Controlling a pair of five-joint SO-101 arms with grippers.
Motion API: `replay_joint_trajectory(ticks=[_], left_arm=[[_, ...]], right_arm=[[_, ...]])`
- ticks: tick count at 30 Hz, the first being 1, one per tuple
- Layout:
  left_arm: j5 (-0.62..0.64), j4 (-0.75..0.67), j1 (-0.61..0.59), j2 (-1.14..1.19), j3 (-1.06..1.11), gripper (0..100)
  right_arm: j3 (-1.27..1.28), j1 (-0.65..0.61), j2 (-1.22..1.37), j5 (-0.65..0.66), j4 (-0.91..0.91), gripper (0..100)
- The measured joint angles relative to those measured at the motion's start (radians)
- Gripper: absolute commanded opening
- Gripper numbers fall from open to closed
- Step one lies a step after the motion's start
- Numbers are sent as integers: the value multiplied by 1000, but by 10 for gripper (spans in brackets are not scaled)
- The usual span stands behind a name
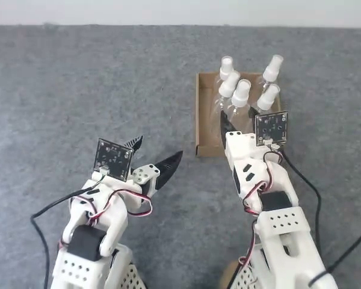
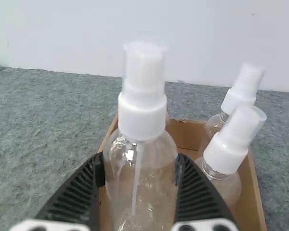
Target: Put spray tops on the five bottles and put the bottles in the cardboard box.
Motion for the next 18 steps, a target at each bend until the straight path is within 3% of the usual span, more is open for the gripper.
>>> replay_joint_trajectory(ticks=[18], left_arm=[[0, 0, 0, 0, 0, 312]], right_arm=[[15, 0, 0, -2, -9, 6]])
